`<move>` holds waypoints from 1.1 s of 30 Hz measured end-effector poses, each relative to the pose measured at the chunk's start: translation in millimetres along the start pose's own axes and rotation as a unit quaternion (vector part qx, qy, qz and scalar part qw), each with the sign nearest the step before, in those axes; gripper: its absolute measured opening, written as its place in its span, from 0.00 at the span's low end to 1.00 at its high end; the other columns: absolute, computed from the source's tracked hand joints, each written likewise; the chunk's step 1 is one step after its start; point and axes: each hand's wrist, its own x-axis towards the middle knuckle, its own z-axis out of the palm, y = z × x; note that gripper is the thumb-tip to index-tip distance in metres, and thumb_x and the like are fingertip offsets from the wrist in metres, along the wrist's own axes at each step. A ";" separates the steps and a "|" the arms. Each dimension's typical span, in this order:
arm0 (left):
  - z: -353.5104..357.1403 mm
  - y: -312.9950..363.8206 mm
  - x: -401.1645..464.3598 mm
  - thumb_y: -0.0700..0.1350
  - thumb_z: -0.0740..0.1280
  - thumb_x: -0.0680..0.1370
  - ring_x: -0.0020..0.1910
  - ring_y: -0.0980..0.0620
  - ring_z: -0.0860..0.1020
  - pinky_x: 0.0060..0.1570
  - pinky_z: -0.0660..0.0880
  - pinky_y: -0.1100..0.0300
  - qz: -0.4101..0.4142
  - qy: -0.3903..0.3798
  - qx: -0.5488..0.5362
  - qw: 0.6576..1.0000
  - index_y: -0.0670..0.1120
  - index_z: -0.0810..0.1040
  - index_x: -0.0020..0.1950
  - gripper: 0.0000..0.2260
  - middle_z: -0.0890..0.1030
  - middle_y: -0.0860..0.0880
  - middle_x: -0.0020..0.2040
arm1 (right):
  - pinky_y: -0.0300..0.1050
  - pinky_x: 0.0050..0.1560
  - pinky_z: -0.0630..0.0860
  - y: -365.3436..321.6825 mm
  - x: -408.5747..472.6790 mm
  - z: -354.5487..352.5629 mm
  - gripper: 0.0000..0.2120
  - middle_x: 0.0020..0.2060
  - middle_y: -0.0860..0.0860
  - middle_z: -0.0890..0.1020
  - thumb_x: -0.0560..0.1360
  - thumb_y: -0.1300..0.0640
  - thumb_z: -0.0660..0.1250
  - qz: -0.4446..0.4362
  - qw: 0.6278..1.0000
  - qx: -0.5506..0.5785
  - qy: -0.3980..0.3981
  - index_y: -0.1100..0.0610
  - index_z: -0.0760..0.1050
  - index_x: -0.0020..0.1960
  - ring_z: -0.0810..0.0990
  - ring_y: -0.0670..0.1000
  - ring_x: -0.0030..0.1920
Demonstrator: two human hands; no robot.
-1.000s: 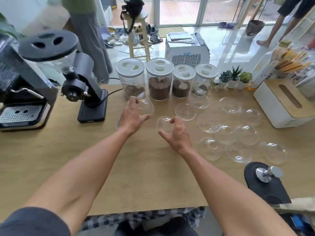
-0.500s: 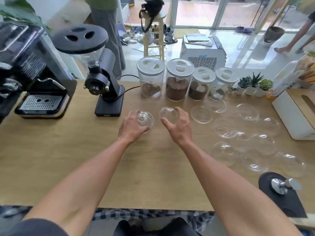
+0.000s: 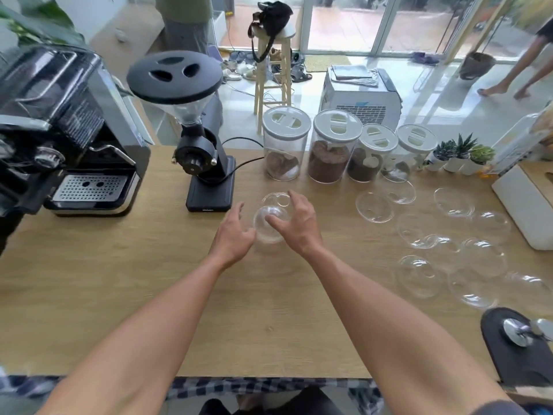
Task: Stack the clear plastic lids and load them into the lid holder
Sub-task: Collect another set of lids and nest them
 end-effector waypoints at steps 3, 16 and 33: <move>-8.7 -9.0 4.5 0.40 0.64 0.79 0.75 0.48 0.69 0.73 0.69 0.45 -0.020 0.020 -0.016 0.999 0.49 0.62 0.80 0.29 0.69 0.46 0.78 | 0.54 0.77 0.68 -3.5 -0.3 14.1 0.43 0.75 0.56 0.73 0.74 0.44 0.77 -0.001 0.999 -0.027 -0.029 0.57 0.64 0.81 0.68 0.56 0.76; 4.6 -4.9 28.8 0.47 0.63 0.83 0.68 0.47 0.76 0.69 0.72 0.51 -0.080 0.002 -0.080 0.994 0.46 0.71 0.76 0.21 0.77 0.45 0.71 | 0.56 0.77 0.66 -0.5 -10.9 23.9 0.37 0.79 0.53 0.69 0.79 0.38 0.62 0.117 0.990 0.071 0.013 0.53 0.61 0.82 0.67 0.53 0.78; 20.9 -10.6 18.3 0.29 0.66 0.79 0.50 0.43 0.84 0.51 0.82 0.51 -0.260 0.015 -0.428 0.865 0.45 0.83 0.50 0.11 0.87 0.42 0.51 | 0.43 0.51 0.82 -1.2 -24.5 23.9 0.12 0.45 0.47 0.86 0.75 0.68 0.73 0.252 0.907 0.335 0.042 0.51 0.81 0.46 0.83 0.48 0.47</move>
